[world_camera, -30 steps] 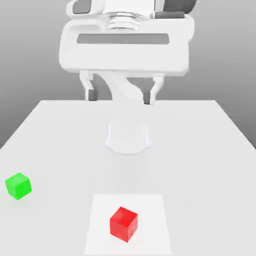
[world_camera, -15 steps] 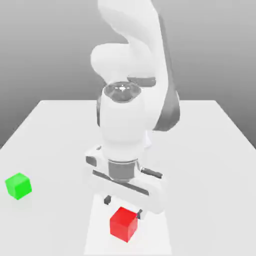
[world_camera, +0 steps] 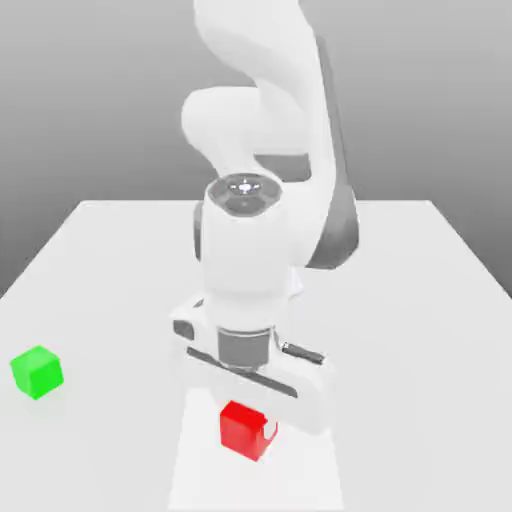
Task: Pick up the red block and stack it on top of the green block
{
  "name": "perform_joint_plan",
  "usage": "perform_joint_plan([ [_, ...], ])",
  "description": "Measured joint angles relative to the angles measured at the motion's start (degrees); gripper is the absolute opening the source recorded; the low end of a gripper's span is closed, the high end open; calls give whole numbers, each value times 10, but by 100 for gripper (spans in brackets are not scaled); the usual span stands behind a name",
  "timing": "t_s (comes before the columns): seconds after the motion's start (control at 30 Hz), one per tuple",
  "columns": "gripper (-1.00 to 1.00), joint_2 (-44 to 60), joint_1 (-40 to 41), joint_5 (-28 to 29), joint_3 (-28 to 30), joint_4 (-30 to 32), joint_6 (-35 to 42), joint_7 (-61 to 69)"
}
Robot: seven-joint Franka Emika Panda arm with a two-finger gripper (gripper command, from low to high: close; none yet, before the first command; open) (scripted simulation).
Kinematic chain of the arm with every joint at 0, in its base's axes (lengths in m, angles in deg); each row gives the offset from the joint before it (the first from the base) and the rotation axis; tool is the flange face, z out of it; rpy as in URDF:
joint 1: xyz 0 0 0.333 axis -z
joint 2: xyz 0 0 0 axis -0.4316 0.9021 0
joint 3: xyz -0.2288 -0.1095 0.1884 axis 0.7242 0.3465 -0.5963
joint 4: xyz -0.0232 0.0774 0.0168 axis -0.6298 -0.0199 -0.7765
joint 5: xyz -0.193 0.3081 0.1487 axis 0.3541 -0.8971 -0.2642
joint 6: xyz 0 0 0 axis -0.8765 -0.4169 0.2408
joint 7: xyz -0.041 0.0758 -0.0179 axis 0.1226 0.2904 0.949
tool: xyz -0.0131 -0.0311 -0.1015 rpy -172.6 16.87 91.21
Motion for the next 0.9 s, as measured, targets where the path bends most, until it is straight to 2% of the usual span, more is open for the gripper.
perform_joint_plan([
  [0.17,-100,-28,112,-9,86,3,25,-77],
  [0.37,-100,-60,267,-16,157,7,53,-177],
  [0.4,-100,-55,296,-21,161,7,47,-184],
  [0.53,-100,15,297,-57,138,4,-18,-168],
  [0.57,100,35,302,-67,132,3,-37,-161],
  [0.77,100,45,303,-73,129,2,-46,-157],
  [0.9,100,-9,300,-43,138,5,5,-178],
])
